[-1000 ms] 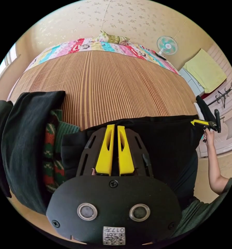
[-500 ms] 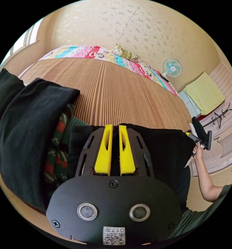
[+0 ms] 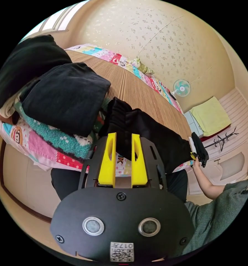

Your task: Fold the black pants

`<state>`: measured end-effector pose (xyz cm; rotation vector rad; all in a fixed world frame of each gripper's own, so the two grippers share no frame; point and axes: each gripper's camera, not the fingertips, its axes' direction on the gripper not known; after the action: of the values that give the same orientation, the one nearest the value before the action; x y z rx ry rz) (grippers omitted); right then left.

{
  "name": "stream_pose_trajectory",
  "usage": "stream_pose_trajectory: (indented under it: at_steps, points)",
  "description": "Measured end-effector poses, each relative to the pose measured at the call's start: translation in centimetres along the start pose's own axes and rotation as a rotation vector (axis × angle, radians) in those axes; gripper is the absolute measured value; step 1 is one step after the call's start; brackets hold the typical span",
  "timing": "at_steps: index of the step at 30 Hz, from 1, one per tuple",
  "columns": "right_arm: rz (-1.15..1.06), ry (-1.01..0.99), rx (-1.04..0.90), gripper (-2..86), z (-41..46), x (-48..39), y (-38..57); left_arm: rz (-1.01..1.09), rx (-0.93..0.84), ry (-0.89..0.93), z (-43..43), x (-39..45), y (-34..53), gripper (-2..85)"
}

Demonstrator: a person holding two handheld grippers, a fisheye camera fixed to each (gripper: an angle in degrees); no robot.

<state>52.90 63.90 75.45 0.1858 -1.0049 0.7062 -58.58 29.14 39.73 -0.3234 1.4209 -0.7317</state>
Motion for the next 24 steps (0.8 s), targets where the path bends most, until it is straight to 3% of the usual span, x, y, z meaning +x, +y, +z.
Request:
stream_pose_trajectory:
  at_steps: [7,13,16,19,24]
  points:
    - [0.172,-0.048,0.102,10.7,-3.5,2.5,0.0,-0.019,0.059,-0.035,-3.6,-1.2,-1.0,8.8]
    - [0.162,-0.115,0.112,7.5,-2.9,4.1,0.5,-0.067,0.055,0.04,-4.0,-3.0,-2.2,9.0]
    - [0.155,-0.05,0.121,3.3,-4.1,4.6,-0.2,-0.072,0.043,0.045,-4.0,-3.5,-2.8,9.1]
    - [0.095,-0.139,0.164,2.2,-6.6,5.1,-0.8,-0.095,0.025,0.056,-3.9,-4.2,-3.0,8.2]
    - [0.036,0.024,0.224,1.4,-8.5,6.0,0.3,-0.152,-0.009,0.024,-3.5,-5.7,-2.2,9.3]
